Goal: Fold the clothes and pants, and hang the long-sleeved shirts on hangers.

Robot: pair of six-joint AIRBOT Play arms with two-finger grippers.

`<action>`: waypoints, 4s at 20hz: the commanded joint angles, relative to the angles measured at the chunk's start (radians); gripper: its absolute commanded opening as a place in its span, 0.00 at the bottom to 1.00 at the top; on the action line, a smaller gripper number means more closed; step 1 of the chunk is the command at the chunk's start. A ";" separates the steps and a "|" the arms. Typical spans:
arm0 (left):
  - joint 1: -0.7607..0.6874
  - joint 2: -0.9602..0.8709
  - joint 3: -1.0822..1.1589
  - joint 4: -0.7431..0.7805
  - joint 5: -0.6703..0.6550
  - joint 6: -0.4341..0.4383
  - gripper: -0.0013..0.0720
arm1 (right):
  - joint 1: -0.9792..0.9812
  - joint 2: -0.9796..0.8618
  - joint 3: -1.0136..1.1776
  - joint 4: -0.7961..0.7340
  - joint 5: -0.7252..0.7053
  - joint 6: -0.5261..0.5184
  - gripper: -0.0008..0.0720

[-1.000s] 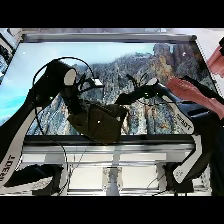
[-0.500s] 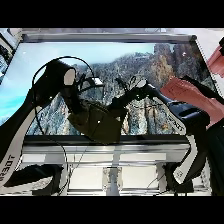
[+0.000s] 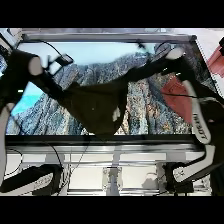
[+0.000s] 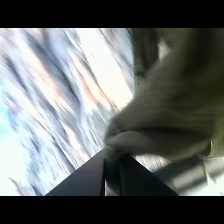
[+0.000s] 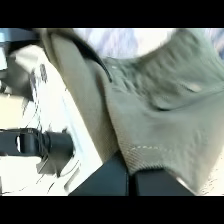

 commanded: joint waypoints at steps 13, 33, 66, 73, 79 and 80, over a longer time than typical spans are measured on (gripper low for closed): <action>0.069 0.308 0.000 -0.367 0.037 -0.116 0.08 | -0.050 0.188 0.214 -0.006 0.205 0.224 0.02; 0.069 -0.137 -0.318 -0.395 0.206 -0.098 0.08 | 0.102 -0.224 0.012 -0.370 -0.063 0.077 0.54; 0.069 -0.144 -0.318 -0.346 0.225 -0.098 0.08 | 0.142 -0.077 -0.632 -0.036 -0.312 0.001 0.53; 0.069 -0.144 -0.318 -0.346 0.225 -0.098 0.08 | 0.206 -0.077 -0.632 0.010 -0.375 -0.014 0.39; 0.071 -0.141 -0.318 -0.343 0.225 -0.064 0.08 | 0.226 -0.069 -0.584 0.078 -0.393 -0.014 0.02; 0.070 -0.130 -0.317 -0.321 0.229 -0.061 0.08 | 0.210 -0.055 -0.548 0.086 -0.342 -0.014 0.02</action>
